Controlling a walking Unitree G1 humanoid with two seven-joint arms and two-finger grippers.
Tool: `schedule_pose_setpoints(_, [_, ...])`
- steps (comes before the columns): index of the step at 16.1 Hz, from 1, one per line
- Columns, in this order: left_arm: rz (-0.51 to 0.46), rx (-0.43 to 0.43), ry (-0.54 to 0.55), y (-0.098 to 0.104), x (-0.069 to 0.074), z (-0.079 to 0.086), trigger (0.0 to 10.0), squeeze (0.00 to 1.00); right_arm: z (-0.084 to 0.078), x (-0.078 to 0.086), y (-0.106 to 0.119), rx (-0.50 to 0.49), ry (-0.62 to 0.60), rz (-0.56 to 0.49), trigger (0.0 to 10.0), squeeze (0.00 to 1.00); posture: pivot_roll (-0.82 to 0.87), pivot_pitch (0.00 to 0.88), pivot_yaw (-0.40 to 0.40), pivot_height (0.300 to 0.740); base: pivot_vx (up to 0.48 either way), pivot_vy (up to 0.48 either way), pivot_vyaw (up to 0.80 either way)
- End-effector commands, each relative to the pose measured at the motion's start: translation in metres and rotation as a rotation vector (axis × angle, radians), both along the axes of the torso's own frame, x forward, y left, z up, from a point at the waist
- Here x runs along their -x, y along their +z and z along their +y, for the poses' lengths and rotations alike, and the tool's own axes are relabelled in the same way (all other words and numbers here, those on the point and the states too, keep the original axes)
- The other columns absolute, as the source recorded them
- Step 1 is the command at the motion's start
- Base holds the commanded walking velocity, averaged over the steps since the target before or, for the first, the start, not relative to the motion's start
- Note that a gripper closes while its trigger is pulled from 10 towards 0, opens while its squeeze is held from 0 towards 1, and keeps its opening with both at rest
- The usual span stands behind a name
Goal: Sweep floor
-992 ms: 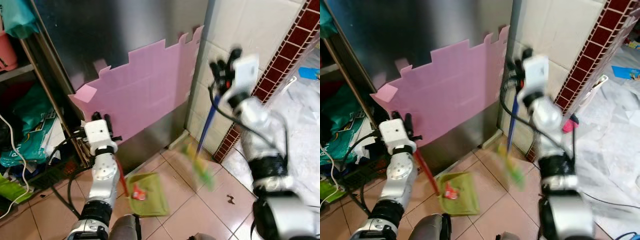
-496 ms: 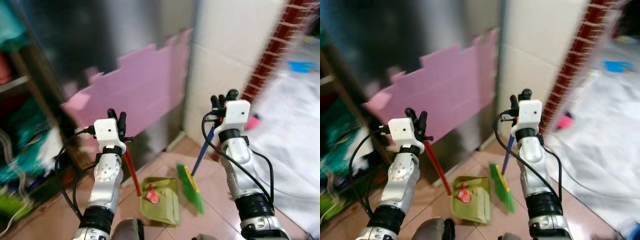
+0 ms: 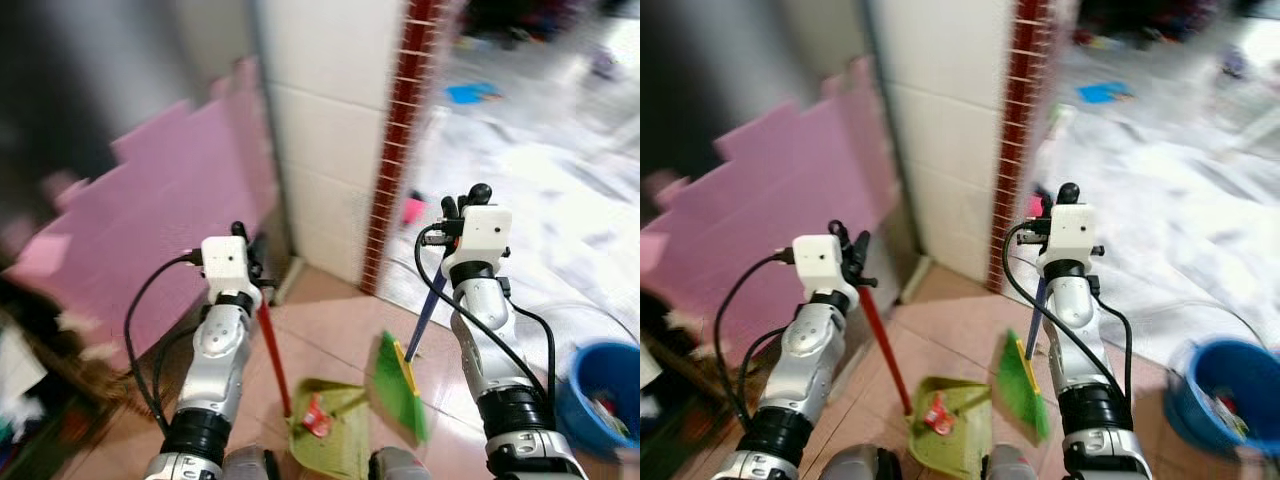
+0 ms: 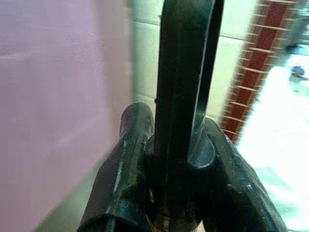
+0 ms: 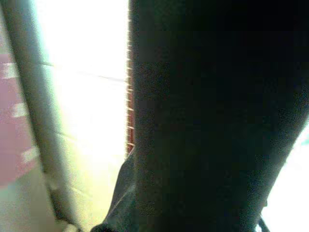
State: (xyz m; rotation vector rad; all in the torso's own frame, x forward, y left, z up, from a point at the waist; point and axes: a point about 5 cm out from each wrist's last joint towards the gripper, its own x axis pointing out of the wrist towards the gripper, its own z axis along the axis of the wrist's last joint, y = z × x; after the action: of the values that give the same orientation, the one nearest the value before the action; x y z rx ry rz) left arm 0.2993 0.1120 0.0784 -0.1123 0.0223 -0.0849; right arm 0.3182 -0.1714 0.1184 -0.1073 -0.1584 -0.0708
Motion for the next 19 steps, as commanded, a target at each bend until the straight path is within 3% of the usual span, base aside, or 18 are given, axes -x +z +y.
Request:
schedule_pose_setpoints(1, [-0.059, 0.012, 0.000, 0.015, -0.005, 0.002, 10.0, 0.00, 0.003, -0.003, 0.003, 0.004, 0.004, -0.004, 10.0, 0.00, -0.06, 0.000, 0.065, 0.740, 0.000, 0.000, -0.66])
schedule_pose_setpoints(5, [-0.038, 0.025, -0.023, 0.017, -0.005, 0.002, 10.0, 0.00, 0.006, -0.003, 0.002, 0.000, 0.000, -0.002, 10.0, 0.00, -0.06, 0.000, 0.068, 0.740, 0.000, 0.414, 0.00])
schedule_pose_setpoints(11, [-0.026, 0.034, -0.076, 0.017, -0.003, -0.006, 10.0, 0.00, 0.001, -0.004, 0.000, 0.016, -0.015, 0.005, 10.0, 0.00, -0.07, 0.000, 0.071, 0.740, 0.000, 0.471, -0.72])
schedule_pose_setpoints(13, [-0.050, 0.055, -0.152, 0.022, -0.001, -0.008, 10.0, 0.00, 0.002, -0.003, -0.001, 0.027, -0.015, 0.004, 10.0, 0.00, -0.07, 0.000, 0.073, 0.740, 0.000, 0.000, -0.55])
schedule_pose_setpoints(19, [-0.048, 0.061, -0.166, 0.021, 0.001, -0.010, 10.0, 0.00, 0.000, -0.003, -0.002, 0.047, -0.021, 0.010, 10.0, 0.00, -0.07, 0.000, 0.070, 0.740, 0.000, -0.268, -0.63])
